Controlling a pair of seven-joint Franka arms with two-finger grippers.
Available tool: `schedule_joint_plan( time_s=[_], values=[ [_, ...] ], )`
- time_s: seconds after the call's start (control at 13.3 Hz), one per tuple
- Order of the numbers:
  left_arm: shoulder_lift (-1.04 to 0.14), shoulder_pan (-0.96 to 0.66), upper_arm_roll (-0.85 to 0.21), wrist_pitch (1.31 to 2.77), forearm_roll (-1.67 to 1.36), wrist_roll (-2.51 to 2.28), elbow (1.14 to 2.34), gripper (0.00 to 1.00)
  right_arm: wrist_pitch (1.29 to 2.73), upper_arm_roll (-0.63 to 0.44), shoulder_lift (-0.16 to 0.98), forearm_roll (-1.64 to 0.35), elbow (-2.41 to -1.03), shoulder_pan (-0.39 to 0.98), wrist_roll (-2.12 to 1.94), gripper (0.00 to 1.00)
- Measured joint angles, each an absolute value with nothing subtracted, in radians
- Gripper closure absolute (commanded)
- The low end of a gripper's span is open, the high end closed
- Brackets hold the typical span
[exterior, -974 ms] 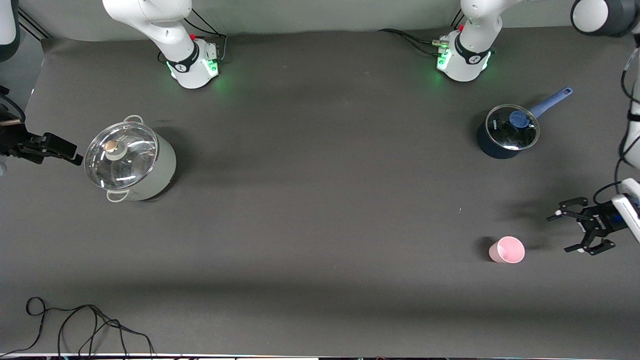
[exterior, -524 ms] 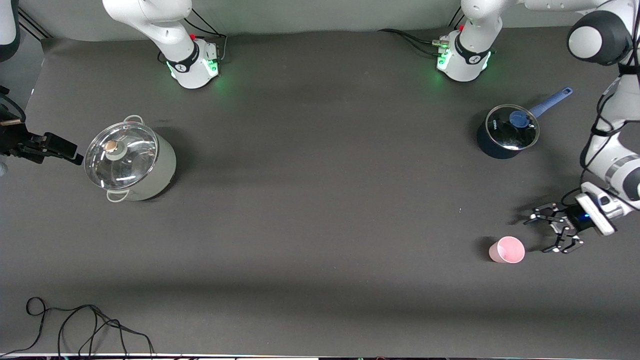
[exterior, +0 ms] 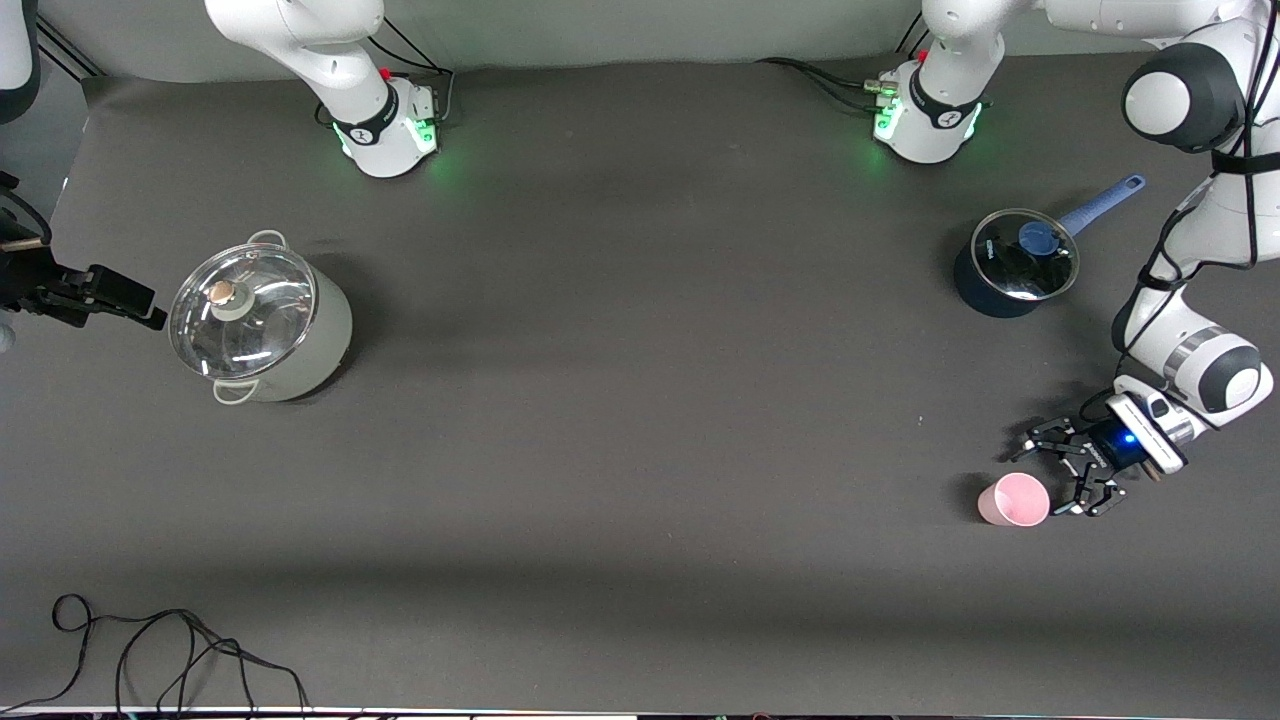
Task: Transfer pink cup from left to right arm
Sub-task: 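Lower the left gripper around the pink cup and close it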
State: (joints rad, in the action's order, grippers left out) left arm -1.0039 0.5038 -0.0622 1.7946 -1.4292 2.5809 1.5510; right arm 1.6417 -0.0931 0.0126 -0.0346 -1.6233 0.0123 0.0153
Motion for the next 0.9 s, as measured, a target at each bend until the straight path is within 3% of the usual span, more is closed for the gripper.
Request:
schedule_joint_plan(
  time_s=[0.45, 0.6, 0.67, 0.75, 0.82, 0.9],
  values=[
    [-1.03, 0.48, -0.098, 1.815, -1.472, 2.589, 1.552, 0.0, 1.642, -0.093, 0.013, -0.035, -1.623, 0.012, 0.015, 0.0],
    [-1.034, 0.466, -0.106, 1.842, -1.487, 2.591, 1.552, 0.06, 1.642, -0.093, 0.013, -0.035, -1.623, 0.012, 0.015, 0.0],
    [-1.034, 0.461, -0.11, 1.852, -1.491, 2.591, 1.552, 0.22, 1.641, -0.093, 0.013, -0.035, -1.623, 0.012, 0.015, 0.0],
    [-1.034, 0.458, -0.112, 1.855, -1.494, 2.591, 1.552, 0.48, 1.641, -0.093, 0.013, -0.035, -1.623, 0.012, 0.015, 0.0],
    [-1.034, 0.456, -0.112, 1.856, -1.495, 2.591, 1.552, 0.64, 1.641, -0.093, 0.013, -0.035, -1.623, 0.012, 0.015, 0.0],
    [-1.034, 0.455, -0.112, 1.857, -1.495, 2.592, 1.552, 0.69, 1.641, -0.093, 0.013, -0.035, -1.623, 0.012, 0.015, 0.0]
  ],
)
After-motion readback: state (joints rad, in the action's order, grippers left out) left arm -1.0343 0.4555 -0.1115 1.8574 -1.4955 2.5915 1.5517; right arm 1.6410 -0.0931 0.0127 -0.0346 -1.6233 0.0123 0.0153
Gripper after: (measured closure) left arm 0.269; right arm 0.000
